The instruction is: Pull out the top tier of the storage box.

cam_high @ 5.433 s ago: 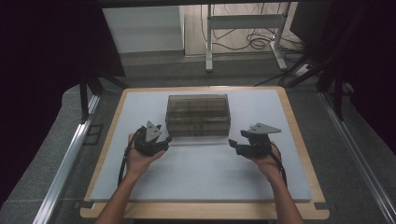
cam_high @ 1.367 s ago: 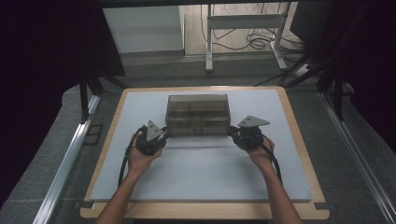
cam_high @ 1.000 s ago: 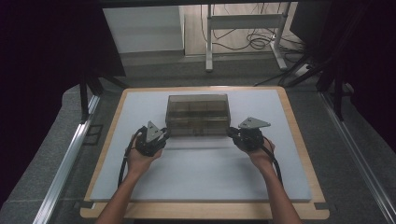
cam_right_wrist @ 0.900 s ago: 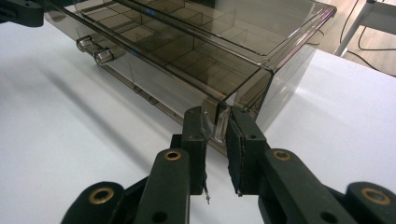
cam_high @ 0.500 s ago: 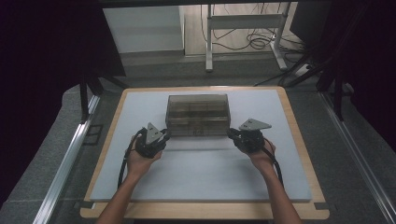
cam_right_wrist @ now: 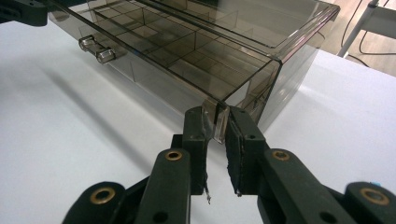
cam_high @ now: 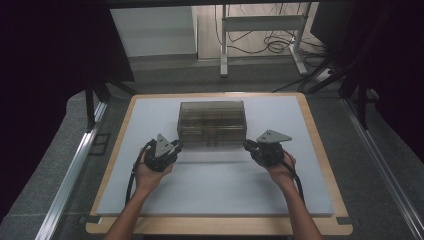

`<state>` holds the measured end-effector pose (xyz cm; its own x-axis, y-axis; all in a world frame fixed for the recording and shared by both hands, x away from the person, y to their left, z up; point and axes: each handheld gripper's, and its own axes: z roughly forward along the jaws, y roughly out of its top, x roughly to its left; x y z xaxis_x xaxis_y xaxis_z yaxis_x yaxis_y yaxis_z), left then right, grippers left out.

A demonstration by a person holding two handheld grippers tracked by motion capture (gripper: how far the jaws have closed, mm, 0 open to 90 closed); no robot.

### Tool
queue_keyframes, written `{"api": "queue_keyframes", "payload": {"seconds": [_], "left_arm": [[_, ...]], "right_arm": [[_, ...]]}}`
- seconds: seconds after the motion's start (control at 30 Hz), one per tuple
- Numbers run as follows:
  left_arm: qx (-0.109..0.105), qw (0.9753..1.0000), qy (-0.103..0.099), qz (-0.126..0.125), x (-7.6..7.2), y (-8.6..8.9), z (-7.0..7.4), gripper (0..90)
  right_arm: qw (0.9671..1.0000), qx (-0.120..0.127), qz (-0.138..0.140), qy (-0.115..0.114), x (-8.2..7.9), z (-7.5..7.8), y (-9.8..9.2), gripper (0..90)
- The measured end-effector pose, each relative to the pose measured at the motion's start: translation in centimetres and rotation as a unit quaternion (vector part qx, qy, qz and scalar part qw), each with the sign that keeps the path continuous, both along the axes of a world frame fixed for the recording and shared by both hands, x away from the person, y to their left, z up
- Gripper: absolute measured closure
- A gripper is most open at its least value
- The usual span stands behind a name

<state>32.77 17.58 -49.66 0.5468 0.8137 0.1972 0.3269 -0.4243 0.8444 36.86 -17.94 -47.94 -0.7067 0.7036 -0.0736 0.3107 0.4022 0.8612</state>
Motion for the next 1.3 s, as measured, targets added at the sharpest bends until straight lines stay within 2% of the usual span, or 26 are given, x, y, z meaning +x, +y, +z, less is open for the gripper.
{"api": "queue_keyframes", "payload": {"seconds": [0.63, 1.2, 1.3], "left_arm": [[-0.011, 0.9999, -0.006, 0.002, -1.0, 0.0, -0.4, 75.5], [-0.007, 0.9999, -0.008, 0.0, -1.8, 0.0, -0.6, 75.6], [-0.012, 0.9999, -0.009, 0.001, -1.8, -0.1, -0.6, 75.6]], "right_arm": [[1.0, 0.002, 0.004, -0.004, -0.7, -0.3, -0.1, 77.3], [0.9999, 0.006, 0.007, -0.005, -1.5, -0.5, -0.3, 77.3], [0.9999, 0.008, 0.008, -0.005, -1.6, -0.6, -0.3, 77.3]]}}
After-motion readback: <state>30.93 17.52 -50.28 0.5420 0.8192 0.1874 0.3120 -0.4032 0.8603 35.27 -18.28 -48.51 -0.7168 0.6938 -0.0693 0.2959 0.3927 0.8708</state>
